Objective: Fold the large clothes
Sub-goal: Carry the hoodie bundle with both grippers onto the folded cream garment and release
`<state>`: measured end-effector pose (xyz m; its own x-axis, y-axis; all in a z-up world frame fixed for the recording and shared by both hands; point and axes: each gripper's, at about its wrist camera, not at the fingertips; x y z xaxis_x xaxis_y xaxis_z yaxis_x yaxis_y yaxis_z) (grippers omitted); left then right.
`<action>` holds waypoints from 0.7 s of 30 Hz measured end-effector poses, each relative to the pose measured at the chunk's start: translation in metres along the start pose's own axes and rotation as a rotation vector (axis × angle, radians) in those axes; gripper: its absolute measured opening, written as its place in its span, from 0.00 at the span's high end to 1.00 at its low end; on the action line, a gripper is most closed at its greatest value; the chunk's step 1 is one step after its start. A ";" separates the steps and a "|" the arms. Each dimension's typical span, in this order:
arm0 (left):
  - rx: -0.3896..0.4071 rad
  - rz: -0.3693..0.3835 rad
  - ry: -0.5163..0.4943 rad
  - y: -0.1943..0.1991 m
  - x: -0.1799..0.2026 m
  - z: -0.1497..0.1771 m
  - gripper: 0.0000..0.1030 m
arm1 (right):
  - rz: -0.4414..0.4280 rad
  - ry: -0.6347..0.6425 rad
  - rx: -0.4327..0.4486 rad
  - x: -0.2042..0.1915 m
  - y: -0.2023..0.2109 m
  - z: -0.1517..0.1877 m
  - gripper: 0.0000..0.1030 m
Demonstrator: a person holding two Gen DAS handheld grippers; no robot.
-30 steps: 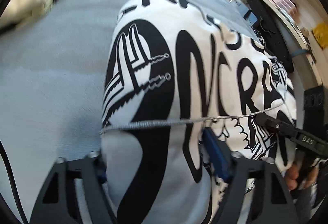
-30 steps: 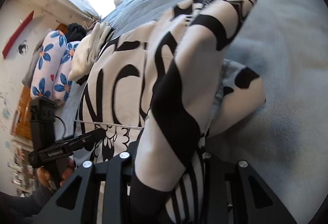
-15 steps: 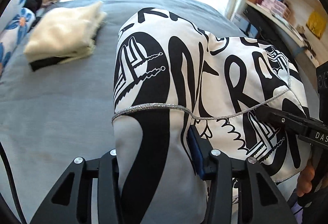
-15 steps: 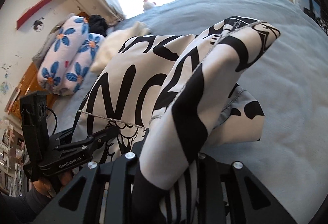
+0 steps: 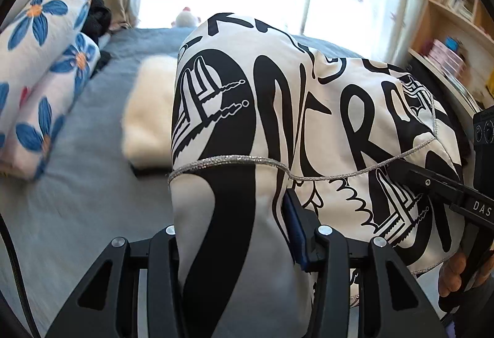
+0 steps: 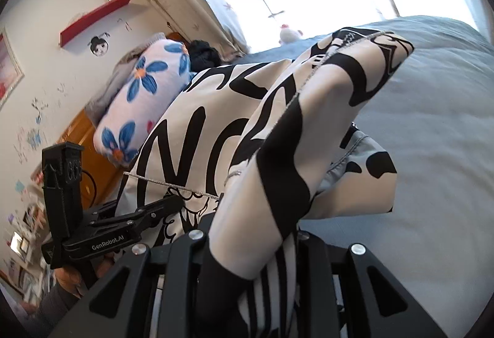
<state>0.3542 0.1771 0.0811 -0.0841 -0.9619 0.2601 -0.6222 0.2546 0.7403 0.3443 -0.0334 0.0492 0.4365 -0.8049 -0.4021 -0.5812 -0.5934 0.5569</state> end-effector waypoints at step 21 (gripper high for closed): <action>-0.025 0.059 0.157 -0.226 -0.189 -0.142 0.08 | 0.052 -0.067 0.004 0.101 -0.266 -0.068 0.62</action>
<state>0.6210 0.3158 -0.0478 0.0041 -0.9183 0.3959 -0.6002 0.3144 0.7355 0.5900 0.0442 -0.0900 0.3589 -0.8333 -0.4204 -0.6048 -0.5507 0.5753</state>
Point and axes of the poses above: each gripper's, at about its wrist camera, not at the fingertips, and y roughly against the way its jaws point, x to its right, z to its underside, and after that the axes turned 7 degrees about y, right-handed
